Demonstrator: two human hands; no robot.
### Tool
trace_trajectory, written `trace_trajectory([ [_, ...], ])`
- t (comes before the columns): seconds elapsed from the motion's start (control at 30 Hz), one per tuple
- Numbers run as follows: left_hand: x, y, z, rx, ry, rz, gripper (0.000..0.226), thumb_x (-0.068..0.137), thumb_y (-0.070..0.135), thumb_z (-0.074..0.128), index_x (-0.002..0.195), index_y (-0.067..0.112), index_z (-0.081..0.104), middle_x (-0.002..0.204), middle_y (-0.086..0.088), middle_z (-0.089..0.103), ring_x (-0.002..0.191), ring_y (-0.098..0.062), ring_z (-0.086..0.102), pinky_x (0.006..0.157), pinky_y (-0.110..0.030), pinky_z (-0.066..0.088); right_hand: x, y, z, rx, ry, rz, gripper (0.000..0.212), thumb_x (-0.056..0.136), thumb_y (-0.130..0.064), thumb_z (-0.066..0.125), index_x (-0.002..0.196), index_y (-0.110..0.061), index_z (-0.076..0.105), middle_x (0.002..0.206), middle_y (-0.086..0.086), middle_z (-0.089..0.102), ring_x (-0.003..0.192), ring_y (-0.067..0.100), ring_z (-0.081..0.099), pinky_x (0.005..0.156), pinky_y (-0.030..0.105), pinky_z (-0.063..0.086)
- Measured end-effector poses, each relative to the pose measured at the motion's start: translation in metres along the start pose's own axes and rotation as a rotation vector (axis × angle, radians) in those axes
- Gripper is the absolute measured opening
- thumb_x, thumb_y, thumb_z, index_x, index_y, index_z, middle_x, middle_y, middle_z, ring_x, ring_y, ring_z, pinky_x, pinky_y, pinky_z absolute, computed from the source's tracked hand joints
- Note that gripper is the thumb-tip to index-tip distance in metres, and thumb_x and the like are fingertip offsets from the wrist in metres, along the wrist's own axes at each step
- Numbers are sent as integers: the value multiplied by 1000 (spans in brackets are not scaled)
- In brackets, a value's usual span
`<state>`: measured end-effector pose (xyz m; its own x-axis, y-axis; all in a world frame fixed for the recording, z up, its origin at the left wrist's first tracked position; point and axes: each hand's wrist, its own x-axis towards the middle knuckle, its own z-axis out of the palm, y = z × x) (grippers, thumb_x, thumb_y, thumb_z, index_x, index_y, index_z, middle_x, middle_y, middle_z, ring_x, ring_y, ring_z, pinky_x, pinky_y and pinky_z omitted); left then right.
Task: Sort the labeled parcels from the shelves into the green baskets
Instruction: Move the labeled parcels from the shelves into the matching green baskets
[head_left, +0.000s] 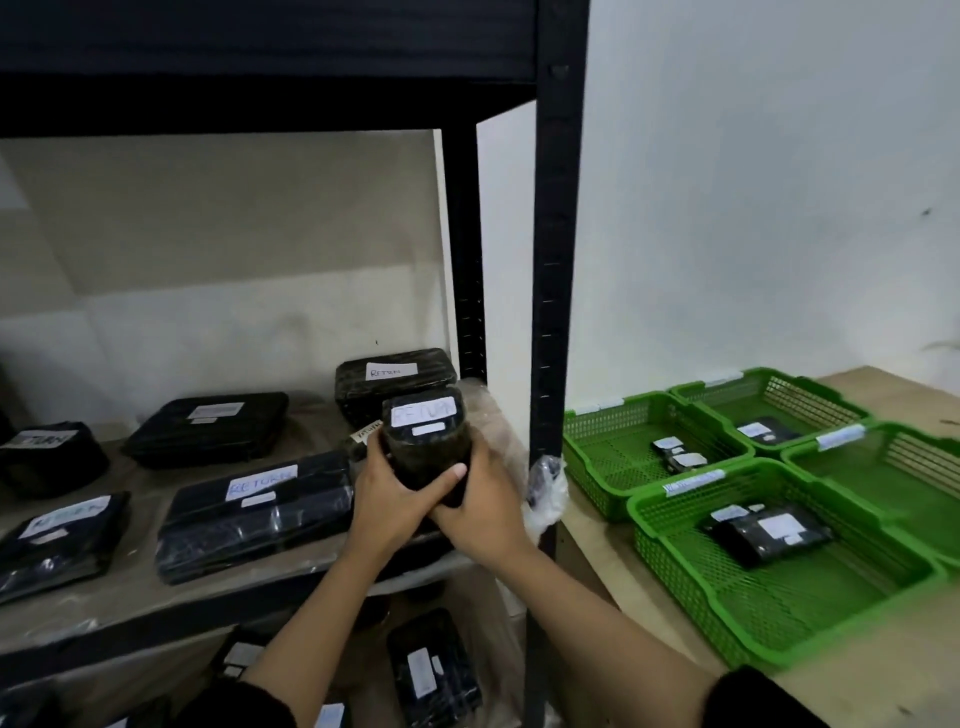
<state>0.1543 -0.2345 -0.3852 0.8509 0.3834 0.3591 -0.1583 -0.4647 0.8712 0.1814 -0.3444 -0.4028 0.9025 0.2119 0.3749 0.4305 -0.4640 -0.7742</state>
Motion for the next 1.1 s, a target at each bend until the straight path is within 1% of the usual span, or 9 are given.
trace_trajectory([
  [0.2,-30,14,-5,39,-37,16,87,60,36,85,131,18,40,125,0,57,111,-13,53,89,-24,39,-30,-6,-20,-39,-62,-14,79,65,-36,67,134,-20,30,122,3,57,113,20,55,94,38,49],
  [0.37,-93,28,-15,-15,-74,40,101,41,64,77,128,30,40,121,7,57,110,-9,55,92,-26,43,-88,-11,-54,-20,-90,-34,84,55,-49,67,127,-26,30,122,-1,50,112,17,51,91,35,50],
  [0.47,-130,33,-13,-39,-106,18,98,36,64,80,122,33,43,114,12,60,105,-7,59,89,-26,47,-123,-5,-72,-21,-88,9,82,50,-52,68,119,-29,30,117,-2,49,111,18,49,90,37,50],
  [0.57,-160,44,1,-40,-176,22,94,41,59,85,121,34,43,109,19,58,99,4,56,86,-21,46,-153,7,-92,-3,-82,57,83,48,-51,76,115,-30,32,114,-5,52,108,16,51,86,37,52],
  [0.7,-183,58,38,-80,-212,-1,95,39,58,85,120,34,43,107,20,59,100,5,57,87,-20,46,-174,28,-135,-62,-65,84,88,47,-50,78,118,-31,29,118,-5,53,111,17,53,91,35,49],
  [0.8,-190,69,73,-105,-252,-8,88,41,55,85,116,36,43,107,18,59,100,4,56,88,-20,44,-175,44,-172,-66,-93,51,110,51,-49,76,140,-36,11,135,-6,45,122,13,47,102,34,43],
  [0.9,-187,78,111,-89,-343,25,84,40,61,82,113,42,43,109,20,61,102,6,57,87,-17,46,-171,65,-209,-66,-117,19,121,57,-45,77,145,-41,-6,140,-13,45,122,9,49,101,31,43],
  [1.03,-169,92,170,-114,-533,19,85,53,50,84,124,36,39,118,16,58,112,0,56,80,-3,43,-154,110,-258,-124,-91,8,111,56,-46,77,143,-35,9,131,-12,54,118,13,55,95,31,48],
  [1.1,-158,98,204,-44,-584,57,91,54,62,78,130,34,36,126,14,55,117,-2,51,89,-7,43,-142,137,-287,-152,-86,18,112,53,-57,75,142,-35,12,131,-12,54,119,12,54,96,32,48],
])
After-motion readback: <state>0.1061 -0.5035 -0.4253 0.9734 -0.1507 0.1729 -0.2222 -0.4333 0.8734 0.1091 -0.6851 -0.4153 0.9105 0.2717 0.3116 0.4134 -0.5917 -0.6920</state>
